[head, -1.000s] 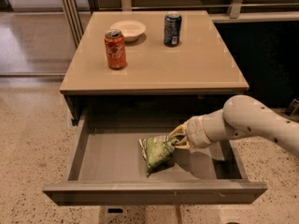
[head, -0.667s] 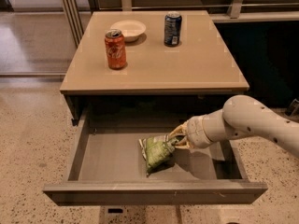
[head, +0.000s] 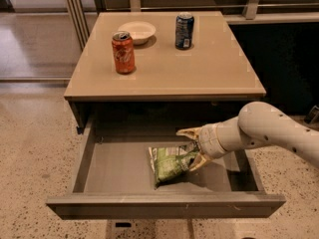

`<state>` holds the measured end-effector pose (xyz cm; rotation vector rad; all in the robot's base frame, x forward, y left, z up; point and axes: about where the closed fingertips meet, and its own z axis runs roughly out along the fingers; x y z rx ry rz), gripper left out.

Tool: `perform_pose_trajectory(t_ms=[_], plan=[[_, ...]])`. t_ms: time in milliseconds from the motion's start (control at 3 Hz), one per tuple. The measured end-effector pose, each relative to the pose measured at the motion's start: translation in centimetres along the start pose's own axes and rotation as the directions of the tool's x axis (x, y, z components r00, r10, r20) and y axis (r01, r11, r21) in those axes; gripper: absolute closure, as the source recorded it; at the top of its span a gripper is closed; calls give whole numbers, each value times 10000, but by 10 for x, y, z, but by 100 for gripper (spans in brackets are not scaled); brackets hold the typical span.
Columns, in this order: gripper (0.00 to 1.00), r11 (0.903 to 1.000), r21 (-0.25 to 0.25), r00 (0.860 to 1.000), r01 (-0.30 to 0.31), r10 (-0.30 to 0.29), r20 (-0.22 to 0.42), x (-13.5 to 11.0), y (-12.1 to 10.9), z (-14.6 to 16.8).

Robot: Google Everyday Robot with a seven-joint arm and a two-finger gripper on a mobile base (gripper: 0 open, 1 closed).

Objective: Place green jalapeno chip bag into top drawer

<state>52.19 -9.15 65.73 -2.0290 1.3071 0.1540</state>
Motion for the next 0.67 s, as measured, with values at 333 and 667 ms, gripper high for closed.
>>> perform_pose_trajectory(t_ms=[333, 667], plan=[[0, 10000, 0, 10000, 0, 0, 0, 0, 0, 0], [0, 10000, 0, 10000, 0, 0, 0, 0, 0, 0]])
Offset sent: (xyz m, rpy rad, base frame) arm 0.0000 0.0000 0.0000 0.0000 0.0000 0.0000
